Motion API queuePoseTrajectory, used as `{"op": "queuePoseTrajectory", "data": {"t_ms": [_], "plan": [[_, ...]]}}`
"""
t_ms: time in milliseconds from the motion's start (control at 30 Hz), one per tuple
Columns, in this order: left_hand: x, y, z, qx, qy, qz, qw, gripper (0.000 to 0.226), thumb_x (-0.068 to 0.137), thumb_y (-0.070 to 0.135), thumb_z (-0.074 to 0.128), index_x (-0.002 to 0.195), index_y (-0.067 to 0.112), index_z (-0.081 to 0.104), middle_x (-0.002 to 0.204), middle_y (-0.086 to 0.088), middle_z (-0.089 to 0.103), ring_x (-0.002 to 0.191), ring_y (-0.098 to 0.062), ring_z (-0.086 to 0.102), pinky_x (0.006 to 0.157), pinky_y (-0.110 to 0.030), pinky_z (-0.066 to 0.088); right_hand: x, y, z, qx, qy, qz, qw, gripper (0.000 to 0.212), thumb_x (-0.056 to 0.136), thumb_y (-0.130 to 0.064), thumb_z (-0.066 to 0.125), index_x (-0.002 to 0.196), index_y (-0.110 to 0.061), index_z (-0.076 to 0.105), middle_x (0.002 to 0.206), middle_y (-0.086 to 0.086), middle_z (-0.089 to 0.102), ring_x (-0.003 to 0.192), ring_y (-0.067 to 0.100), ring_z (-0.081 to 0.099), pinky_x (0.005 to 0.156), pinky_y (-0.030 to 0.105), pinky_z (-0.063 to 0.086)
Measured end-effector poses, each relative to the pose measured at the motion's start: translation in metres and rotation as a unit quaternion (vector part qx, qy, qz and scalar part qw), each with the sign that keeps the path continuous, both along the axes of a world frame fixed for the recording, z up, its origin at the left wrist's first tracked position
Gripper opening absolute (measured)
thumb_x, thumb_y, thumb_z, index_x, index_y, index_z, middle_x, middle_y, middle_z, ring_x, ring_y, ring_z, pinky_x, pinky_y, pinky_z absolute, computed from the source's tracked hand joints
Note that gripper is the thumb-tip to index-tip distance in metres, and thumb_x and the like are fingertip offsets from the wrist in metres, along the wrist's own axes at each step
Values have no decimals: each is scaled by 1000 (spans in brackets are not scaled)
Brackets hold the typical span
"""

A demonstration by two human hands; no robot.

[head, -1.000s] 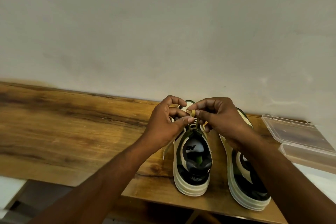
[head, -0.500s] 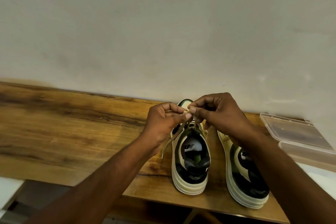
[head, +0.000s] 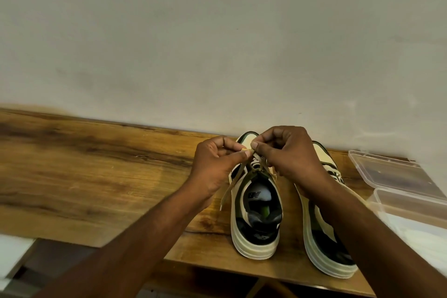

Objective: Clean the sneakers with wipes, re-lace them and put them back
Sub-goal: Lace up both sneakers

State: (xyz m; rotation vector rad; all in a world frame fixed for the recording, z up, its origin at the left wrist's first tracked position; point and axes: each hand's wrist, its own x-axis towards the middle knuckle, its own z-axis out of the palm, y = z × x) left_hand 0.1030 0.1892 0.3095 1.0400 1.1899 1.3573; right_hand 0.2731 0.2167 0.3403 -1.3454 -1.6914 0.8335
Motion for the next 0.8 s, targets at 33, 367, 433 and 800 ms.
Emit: {"op": "queuePoseTrajectory", "data": {"t_ms": [33, 367, 433, 800], "plan": [[0, 0, 0, -1, 3, 9, 1000, 14, 82, 3, 86, 87, 4, 72, 84, -15, 79, 74, -22, 77, 65, -26, 59, 1, 0, 3, 3, -15, 26, 1000, 2, 88, -20, 82, 90, -21, 81, 74, -4, 77, 62, 7, 70, 54, 20, 49], [2, -1, 0, -6, 43, 13, 999, 12, 85, 5, 85, 90, 6, 74, 82, -12, 79, 69, -18, 75, 62, -23, 59, 4, 1, 8, 72, -265, 87, 958, 16, 90, -18, 77, 103, -26, 84, 92, -8, 78, 76, 5, 66, 69, 25, 56], [2, 0, -1, -6, 58, 7, 998, 12, 86, 6, 84, 92, 7, 73, 82, -14, 79, 69, -17, 74, 63, -22, 59, 4, 1, 9, 71, -298, 86, 948, 14, 93, -19, 73, 99, -26, 83, 90, -7, 76, 77, 8, 64, 70, 33, 57], [-4, 7, -7, 56, 159, -51, 984, 9, 93, 11, 78, 95, 13, 70, 86, -11, 77, 74, -18, 68, 67, -24, 53, 9, 5, 15, -42, -288, 151, 945, 15, 100, -17, 63, 87, -20, 69, 86, 0, 69, 84, 19, 63, 77, 42, 52]]}}
